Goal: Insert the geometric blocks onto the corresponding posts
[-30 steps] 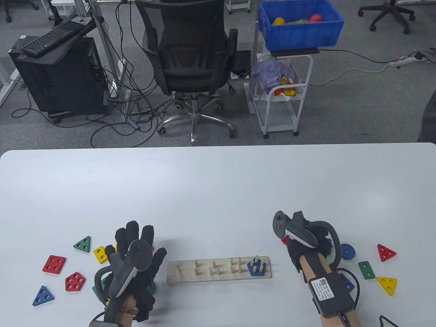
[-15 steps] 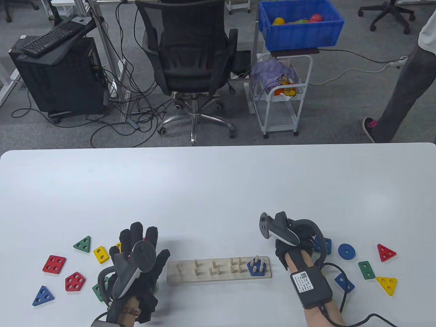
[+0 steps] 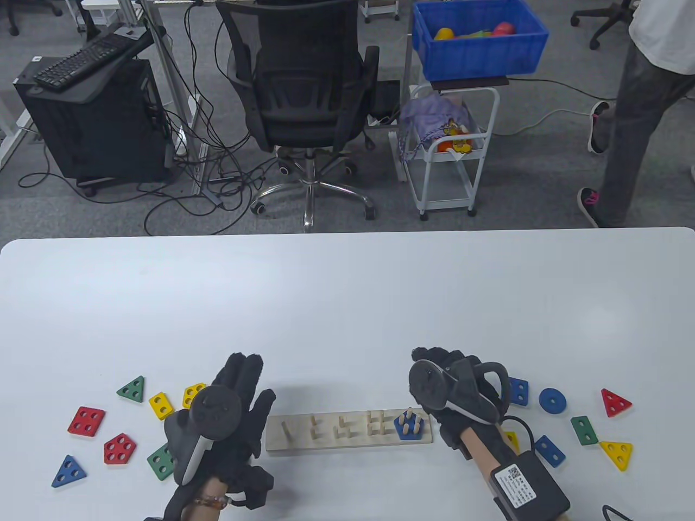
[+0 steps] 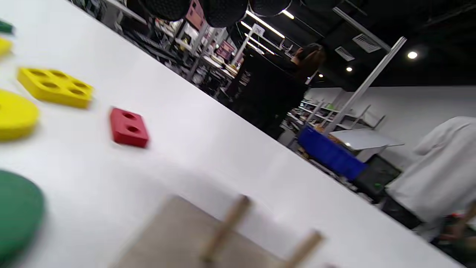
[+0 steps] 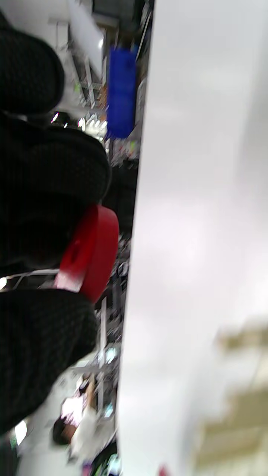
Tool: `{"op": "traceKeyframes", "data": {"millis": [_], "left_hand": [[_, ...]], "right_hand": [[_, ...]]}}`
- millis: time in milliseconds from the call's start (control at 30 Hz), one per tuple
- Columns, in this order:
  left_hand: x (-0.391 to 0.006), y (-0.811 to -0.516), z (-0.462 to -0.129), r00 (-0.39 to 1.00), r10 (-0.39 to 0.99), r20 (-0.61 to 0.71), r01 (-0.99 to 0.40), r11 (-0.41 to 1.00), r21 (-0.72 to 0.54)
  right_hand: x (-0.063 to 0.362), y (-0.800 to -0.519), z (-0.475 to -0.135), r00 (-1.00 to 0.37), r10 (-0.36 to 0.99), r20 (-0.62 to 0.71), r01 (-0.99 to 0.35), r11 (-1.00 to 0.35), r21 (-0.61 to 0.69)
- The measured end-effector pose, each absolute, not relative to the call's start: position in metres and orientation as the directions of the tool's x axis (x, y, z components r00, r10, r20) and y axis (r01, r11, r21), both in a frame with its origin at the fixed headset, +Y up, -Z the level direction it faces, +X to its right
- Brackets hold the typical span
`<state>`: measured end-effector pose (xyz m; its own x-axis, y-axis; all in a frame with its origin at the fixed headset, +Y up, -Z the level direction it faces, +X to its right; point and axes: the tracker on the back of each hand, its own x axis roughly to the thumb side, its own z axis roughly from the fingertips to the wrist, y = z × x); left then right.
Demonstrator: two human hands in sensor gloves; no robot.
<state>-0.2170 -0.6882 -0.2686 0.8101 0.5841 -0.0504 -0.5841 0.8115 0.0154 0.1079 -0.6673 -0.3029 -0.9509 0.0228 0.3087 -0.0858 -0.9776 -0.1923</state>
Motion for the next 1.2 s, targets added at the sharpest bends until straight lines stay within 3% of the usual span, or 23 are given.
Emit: {"op": "traceKeyframes", "data": {"millis": [67, 133, 267, 400, 533, 700, 767, 900, 1033, 1133, 1200], "left_hand": [[-0.204, -0.69, -0.267, 0.719, 0.695, -0.004, -0.692, 0.715, -0.097], [-0.184, -0.7, -0.266, 0.536, 0.844, -0.009, -0.801, 0.505, -0.323], [-0.154, -0.717, -0.261, 0.308, 0.939, -0.156, -0.809, 0.172, -0.562], [-0.151, -0.728, -0.265, 0.252, 0.947, -0.202, -0.795, 0.083, -0.601], [-0.153, -0.733, -0.268, 0.079, 0.962, -0.26, -0.764, -0.109, -0.636], [-0.157, -0.736, -0.27, 0.034, 0.959, -0.28, -0.788, -0.147, -0.598], [-0.163, -0.729, -0.271, 0.08, 0.97, -0.231, -0.821, -0.067, -0.568], [-0.189, -0.708, -0.271, 0.34, 0.939, -0.05, -0.877, 0.298, -0.377], [-0.208, -0.695, -0.274, 0.712, 0.702, 0.031, -0.68, 0.699, -0.223], [-0.209, -0.698, -0.276, 0.875, 0.483, 0.045, -0.47, 0.867, -0.164], [-0.205, -0.702, -0.277, 0.933, 0.354, 0.057, -0.343, 0.928, -0.149]], "right_hand": [[0.095, -0.659, -0.287, -0.918, 0.06, 0.392, -0.16, -0.961, -0.226], [0.08, -0.655, -0.272, -0.867, 0.117, 0.485, -0.257, -0.938, -0.233], [0.054, -0.652, -0.247, -0.761, 0.193, 0.619, -0.407, -0.886, -0.224], [0.04, -0.652, -0.24, -0.715, 0.204, 0.668, -0.466, -0.852, -0.238], [0.038, -0.654, -0.243, -0.692, 0.276, 0.667, -0.534, -0.818, -0.214], [0.036, -0.654, -0.242, -0.701, 0.255, 0.666, -0.505, -0.837, -0.211], [0.039, -0.655, -0.243, -0.715, 0.252, 0.652, -0.484, -0.852, -0.201], [0.07, -0.659, -0.251, -0.797, 0.231, 0.557, -0.389, -0.903, -0.182], [0.113, -0.671, -0.258, -0.893, 0.073, 0.444, -0.147, -0.98, -0.133], [0.14, -0.681, -0.258, -0.936, -0.054, 0.347, 0.01, -0.992, -0.126], [0.154, -0.687, -0.257, -0.951, -0.073, 0.3, 0.034, -0.991, -0.132]]}}
